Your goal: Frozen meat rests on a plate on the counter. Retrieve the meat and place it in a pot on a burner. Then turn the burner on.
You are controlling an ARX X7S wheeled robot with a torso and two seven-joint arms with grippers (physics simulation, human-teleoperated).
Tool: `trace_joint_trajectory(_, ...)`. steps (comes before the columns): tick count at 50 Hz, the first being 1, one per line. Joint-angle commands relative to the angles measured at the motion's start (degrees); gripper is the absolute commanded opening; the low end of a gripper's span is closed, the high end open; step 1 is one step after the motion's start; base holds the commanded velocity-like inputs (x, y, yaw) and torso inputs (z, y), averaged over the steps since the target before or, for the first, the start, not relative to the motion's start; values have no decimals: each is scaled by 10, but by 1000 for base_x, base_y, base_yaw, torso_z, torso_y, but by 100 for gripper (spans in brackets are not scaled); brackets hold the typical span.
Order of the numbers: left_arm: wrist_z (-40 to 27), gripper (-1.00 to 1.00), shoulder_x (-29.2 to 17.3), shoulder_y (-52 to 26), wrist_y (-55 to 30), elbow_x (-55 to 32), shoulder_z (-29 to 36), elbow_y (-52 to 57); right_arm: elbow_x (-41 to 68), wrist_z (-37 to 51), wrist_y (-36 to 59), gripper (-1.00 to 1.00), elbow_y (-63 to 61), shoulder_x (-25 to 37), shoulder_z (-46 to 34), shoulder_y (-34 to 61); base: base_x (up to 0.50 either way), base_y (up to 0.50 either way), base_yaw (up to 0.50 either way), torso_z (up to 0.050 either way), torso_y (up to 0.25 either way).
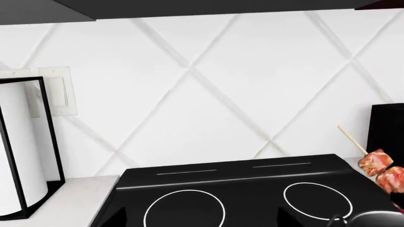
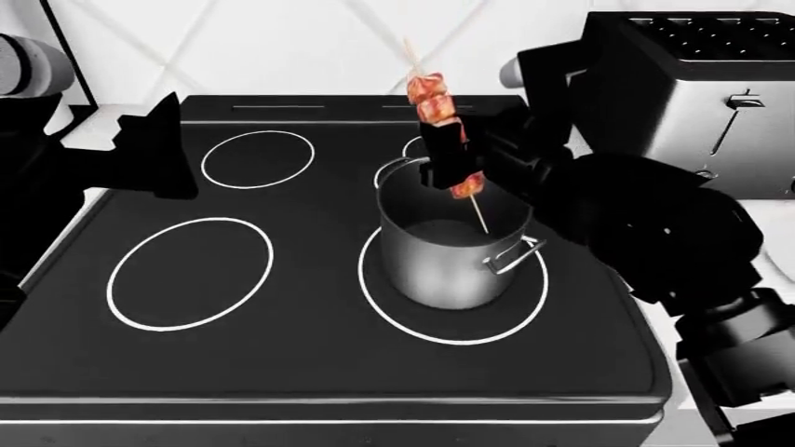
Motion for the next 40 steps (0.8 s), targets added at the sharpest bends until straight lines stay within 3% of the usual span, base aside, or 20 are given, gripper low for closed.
trace_joint_trajectory(1, 5, 100, 0, 0, 2, 7, 5, -1, -17, -17, -8, -100, 24, -7, -6, 2, 0, 0, 0, 0, 0)
trace_joint_trajectory(40, 9, 100, -2, 1, 9, 15, 12, -2, -29, -35, -16, -100, 62, -17, -19, 2, 0, 0, 0, 0, 0)
